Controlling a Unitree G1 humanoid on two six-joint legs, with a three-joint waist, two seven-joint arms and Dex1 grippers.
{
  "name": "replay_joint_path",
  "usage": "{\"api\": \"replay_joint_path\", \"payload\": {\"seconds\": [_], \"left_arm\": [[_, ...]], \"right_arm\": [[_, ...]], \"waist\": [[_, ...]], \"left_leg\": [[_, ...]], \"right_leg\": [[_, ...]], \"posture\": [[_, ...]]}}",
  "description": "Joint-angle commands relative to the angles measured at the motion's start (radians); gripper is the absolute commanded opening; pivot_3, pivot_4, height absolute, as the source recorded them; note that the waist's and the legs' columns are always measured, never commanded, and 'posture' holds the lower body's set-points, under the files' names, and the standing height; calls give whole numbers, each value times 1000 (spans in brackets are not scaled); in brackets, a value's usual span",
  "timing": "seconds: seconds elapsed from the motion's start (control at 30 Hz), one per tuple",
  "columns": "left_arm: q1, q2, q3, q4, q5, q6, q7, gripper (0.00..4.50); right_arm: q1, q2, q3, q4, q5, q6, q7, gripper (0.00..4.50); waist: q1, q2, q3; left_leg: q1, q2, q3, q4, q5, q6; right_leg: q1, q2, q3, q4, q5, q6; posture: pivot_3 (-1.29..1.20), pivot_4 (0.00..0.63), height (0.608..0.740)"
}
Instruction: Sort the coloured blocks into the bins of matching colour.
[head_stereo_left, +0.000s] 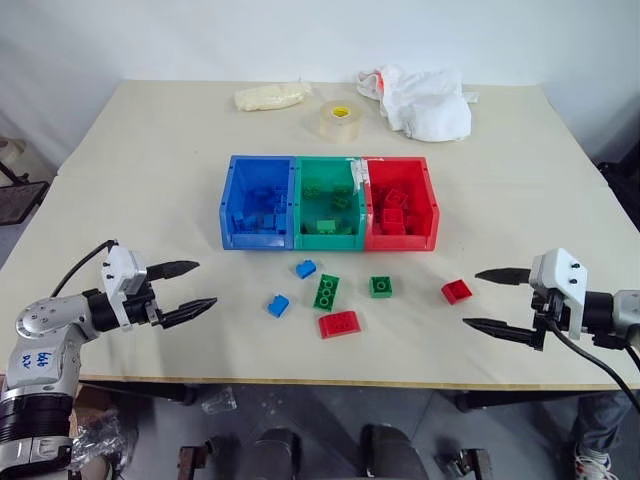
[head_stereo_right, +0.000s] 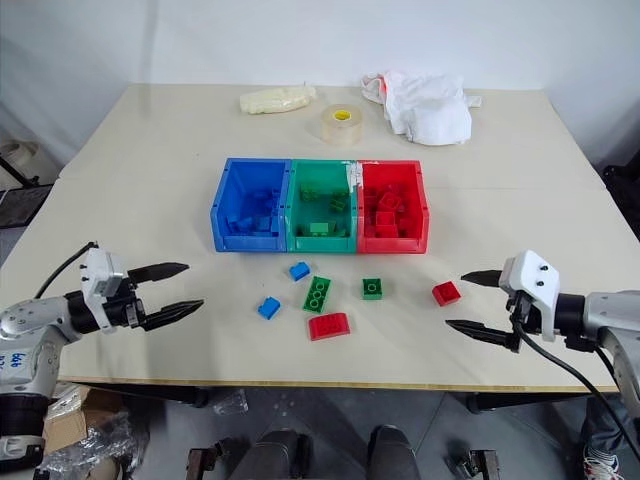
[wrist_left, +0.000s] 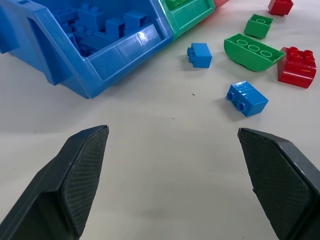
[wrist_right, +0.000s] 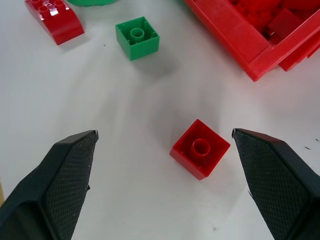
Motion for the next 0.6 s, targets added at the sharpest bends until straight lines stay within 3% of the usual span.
{"api": "replay_joint_path", "payload": {"seconds": [0.03, 0.3, 0.6], "left_arm": [[-11, 7, 8, -15, -19, 3, -13, 4352], [-45, -10, -9, -16, -3, 46, 47, 4352], [-41, -10, -34, 37, -7, -12, -43, 4352]], "right_arm": [[-7, 1, -34, -23, 13, -11, -9, 4500], [16, -17, -37, -33, 0, 34, -44, 4500], [209, -113, -204, 47, -48, 36, 4, 4500]], "waist": [[0, 0, 0], [1, 0, 0], [14, 0, 0]], "left_leg": [[0, 0, 0, 0, 0, 0], [0, 0, 0, 0, 0, 0], [0, 0, 1, 0, 0, 0]], "right_leg": [[0, 0, 0, 0, 0, 0], [0, 0, 0, 0, 0, 0], [0, 0, 0, 0, 0, 0]], "posture": [[0, 150, 740], [0, 150, 740], [0, 150, 740]]}}
